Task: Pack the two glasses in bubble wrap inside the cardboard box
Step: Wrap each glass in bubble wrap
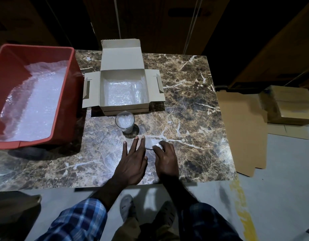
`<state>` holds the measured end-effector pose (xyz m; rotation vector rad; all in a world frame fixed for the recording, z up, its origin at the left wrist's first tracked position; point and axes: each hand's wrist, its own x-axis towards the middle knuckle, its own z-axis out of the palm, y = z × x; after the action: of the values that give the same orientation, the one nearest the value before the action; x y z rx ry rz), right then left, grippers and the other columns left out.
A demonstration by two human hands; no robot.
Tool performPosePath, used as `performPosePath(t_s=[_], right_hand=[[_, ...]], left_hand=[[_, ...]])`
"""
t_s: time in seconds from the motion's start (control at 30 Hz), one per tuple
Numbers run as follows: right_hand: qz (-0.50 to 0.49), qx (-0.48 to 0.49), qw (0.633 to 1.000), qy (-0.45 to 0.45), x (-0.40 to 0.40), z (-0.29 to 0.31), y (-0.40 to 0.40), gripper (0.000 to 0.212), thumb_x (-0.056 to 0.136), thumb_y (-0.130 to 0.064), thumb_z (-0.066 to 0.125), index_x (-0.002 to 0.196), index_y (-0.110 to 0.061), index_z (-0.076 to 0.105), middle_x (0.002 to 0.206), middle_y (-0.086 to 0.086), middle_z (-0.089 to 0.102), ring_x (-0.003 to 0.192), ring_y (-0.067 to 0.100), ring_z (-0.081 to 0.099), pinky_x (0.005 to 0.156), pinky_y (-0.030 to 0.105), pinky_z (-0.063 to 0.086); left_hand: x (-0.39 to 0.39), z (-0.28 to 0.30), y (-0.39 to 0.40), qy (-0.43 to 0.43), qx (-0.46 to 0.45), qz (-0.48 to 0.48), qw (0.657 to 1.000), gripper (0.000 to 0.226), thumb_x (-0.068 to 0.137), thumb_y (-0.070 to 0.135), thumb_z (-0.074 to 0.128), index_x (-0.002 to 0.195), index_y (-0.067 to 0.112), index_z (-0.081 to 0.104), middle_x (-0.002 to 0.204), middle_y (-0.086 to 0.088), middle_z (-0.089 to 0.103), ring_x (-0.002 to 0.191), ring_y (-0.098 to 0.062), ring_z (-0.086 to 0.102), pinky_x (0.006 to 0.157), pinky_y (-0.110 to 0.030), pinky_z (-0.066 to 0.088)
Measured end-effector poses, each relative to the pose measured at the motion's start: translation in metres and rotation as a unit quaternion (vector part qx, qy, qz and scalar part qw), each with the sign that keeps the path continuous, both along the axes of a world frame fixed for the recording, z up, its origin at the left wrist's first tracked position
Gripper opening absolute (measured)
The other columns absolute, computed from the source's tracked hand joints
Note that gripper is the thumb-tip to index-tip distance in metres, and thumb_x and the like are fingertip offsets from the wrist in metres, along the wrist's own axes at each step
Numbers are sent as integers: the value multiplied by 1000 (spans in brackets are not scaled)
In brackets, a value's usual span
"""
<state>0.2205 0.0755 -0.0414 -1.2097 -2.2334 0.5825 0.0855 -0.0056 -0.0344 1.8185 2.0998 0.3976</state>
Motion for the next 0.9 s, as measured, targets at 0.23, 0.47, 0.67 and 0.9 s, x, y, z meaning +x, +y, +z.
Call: performPosePath(t_s=[0.23,0.47,0.67,0.9], right_hand=[[13,-18,1000,-4,1,1,-1,33,98,-18,43,108,-11,73,121,14,60,112,10,45,98,4,30],[-42,-76,995,38,-3,17,0,27,91,-15,56,109,-6,73,116,13,60,105,25,57,92,34,50],[-138,-165,976,-42,-16,22,6,36,88,-29,73,110,-3,63,108,16,56,106,34,53,94,42,44],[-178,-252,951,19,-23,33,18,21,80,-15,73,86,-16,53,78,3,63,79,33,63,71,41,51]], left_hand=[[3,-2,-1,51,6,-14,999,64,104,35,23,160,16,2,165,-8,20,154,-28,5,120,-58,3],[9,-6,-3,96,-24,14,995,63,103,38,25,158,8,22,166,-15,13,155,-29,6,120,-58,9],[9,6,3,81,-15,32,996,58,105,39,25,155,9,30,165,-12,19,154,-29,11,121,-56,5],[3,23,25,52,113,64,990,31,102,30,44,92,14,69,121,-3,66,109,-27,53,89,-42,43]])
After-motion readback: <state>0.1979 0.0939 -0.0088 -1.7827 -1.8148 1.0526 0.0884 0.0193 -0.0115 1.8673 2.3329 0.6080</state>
